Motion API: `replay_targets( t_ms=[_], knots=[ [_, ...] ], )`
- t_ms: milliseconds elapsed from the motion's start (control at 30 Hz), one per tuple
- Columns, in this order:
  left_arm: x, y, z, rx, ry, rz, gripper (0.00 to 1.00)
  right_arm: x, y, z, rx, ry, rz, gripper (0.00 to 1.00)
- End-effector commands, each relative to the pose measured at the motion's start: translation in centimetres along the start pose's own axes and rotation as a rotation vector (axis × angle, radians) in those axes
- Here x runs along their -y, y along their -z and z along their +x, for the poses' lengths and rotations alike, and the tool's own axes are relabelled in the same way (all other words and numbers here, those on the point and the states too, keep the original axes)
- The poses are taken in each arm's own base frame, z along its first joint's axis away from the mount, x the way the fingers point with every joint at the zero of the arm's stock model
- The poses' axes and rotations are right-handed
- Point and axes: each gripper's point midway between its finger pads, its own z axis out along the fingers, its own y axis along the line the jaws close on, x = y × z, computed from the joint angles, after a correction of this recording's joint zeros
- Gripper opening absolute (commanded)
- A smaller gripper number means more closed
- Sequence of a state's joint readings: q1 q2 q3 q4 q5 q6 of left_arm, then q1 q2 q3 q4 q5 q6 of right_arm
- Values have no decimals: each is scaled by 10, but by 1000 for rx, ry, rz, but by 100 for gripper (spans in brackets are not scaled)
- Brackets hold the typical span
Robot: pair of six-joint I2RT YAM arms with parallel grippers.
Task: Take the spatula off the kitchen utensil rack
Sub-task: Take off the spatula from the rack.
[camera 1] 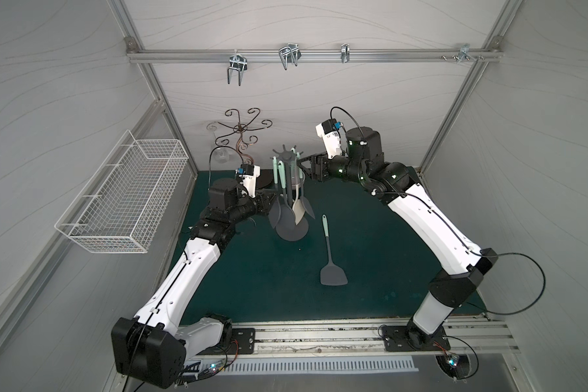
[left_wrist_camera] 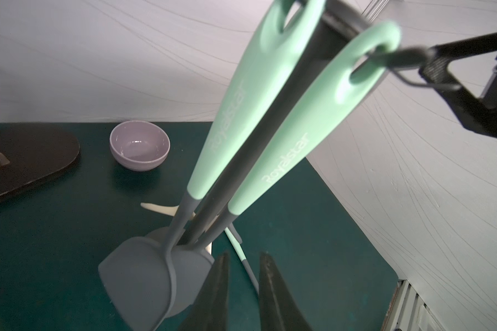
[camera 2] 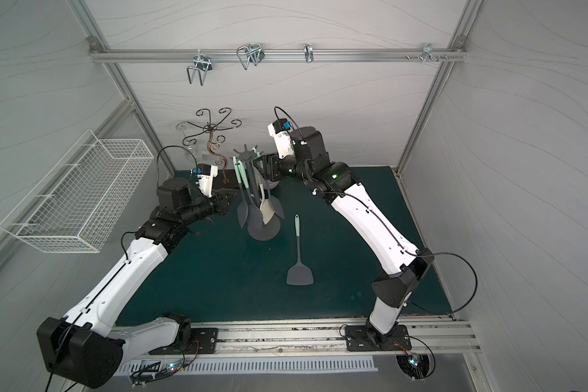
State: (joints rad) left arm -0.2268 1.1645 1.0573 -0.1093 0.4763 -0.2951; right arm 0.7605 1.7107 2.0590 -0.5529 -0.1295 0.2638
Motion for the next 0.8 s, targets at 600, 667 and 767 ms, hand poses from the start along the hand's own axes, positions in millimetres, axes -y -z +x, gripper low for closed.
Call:
replay_targets(
  t_ms=[600,667,767],
  knots=[
    [21,-24,-31,104,-31,135,29,33,47,4,151,15,179,64],
    [20,-29,-26,84,-52,92,31,34,46,9,136,8,177,64],
    [14,-32,-21,74,-90,12,35,36,45,19,115,-1,178,64]
  ],
)
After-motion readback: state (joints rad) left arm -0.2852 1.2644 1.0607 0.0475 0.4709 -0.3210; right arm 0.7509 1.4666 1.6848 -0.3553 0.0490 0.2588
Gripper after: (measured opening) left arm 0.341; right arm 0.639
